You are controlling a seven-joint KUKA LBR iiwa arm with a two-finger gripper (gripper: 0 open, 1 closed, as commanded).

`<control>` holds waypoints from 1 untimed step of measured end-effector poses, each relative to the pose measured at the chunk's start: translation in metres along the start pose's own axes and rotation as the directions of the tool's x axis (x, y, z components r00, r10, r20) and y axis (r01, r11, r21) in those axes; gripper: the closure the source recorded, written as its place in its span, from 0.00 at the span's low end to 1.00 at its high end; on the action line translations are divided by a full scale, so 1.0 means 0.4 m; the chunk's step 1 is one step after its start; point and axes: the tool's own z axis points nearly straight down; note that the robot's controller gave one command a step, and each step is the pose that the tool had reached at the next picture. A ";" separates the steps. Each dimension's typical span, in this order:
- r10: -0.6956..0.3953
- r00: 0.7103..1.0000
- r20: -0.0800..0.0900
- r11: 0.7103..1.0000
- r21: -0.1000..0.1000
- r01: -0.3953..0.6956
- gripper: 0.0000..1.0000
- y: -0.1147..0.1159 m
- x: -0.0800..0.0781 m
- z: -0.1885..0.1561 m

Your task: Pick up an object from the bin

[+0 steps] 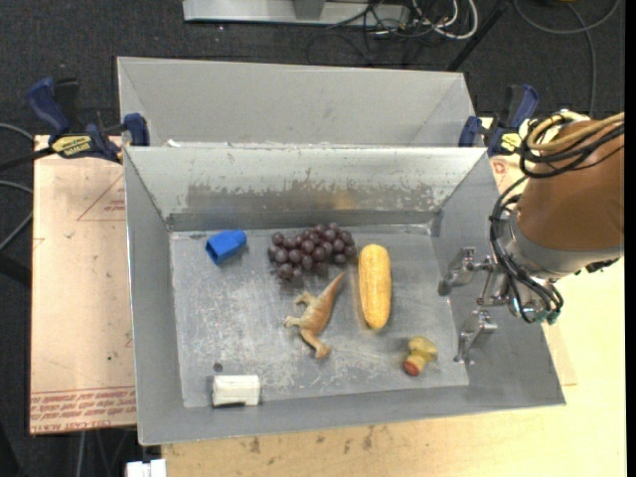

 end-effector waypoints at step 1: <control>-0.003 1.000 0.008 1.000 0.001 0.003 0.00 0.001 -0.005 -0.010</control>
Offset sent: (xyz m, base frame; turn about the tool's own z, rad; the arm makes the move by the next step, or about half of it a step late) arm -0.0042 0.0348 -0.1165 0.1150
